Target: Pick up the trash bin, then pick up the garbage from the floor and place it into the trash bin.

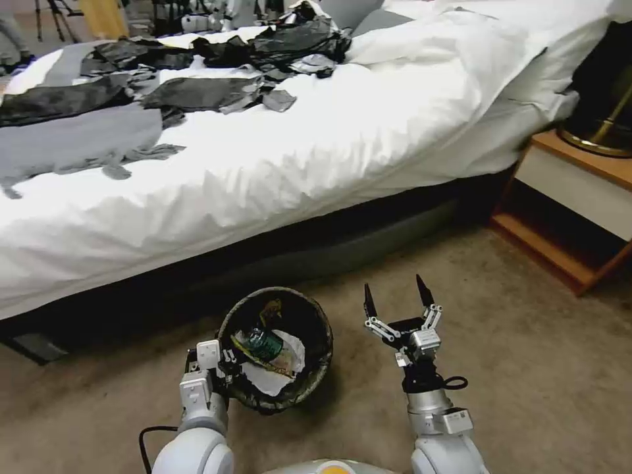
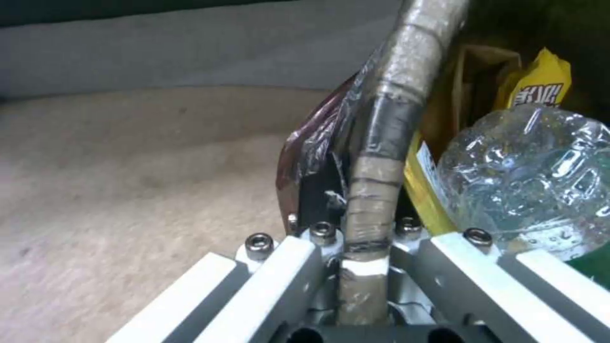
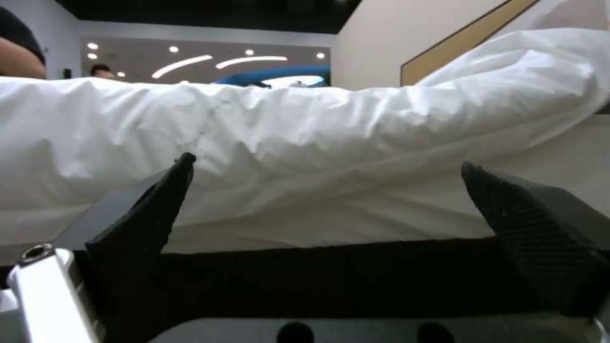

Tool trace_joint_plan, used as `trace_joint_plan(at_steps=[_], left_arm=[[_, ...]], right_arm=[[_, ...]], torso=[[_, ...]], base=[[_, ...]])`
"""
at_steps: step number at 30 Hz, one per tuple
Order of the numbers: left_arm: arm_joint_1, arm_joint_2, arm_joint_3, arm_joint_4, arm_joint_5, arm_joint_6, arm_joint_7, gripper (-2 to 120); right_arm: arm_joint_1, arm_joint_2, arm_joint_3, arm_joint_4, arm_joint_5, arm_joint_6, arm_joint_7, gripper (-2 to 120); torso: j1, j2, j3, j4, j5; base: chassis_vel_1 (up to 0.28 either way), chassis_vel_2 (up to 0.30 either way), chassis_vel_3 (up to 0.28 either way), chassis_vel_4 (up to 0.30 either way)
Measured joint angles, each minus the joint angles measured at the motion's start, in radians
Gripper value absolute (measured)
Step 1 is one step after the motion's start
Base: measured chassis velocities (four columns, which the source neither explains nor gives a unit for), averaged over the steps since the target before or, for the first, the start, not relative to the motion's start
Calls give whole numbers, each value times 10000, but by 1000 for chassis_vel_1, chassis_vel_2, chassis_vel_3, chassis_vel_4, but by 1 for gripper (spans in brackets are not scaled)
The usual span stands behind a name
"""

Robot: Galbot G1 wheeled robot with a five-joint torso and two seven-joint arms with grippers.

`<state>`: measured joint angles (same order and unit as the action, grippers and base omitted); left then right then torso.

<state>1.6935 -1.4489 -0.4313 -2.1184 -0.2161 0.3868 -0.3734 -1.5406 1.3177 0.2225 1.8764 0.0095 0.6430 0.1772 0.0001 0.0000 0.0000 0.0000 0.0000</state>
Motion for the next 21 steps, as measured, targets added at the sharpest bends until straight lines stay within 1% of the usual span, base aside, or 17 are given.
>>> trace_joint_plan(at_steps=[11, 15, 21], left_arm=[[73, 17, -47, -143, -8, 7, 9, 0], [110, -10, -64, -163, -8, 7, 11, 0], [154, -33, -128, -163, -7, 4, 24, 0]], right_arm=[[244, -59, -26, 8, 48, -78, -57, 100], [438, -80, -40, 26, 110, -136, -112, 100], [511, -78, -92, -2, 188, -146, -240, 100]], torso=[[0, 0, 0, -2, 0], [0, 0, 0, 2, 0], [0, 0, 0, 1, 0]], base=[[110, 106, 94, 106], [130, 138, 141, 123], [126, 126, 130, 130]])
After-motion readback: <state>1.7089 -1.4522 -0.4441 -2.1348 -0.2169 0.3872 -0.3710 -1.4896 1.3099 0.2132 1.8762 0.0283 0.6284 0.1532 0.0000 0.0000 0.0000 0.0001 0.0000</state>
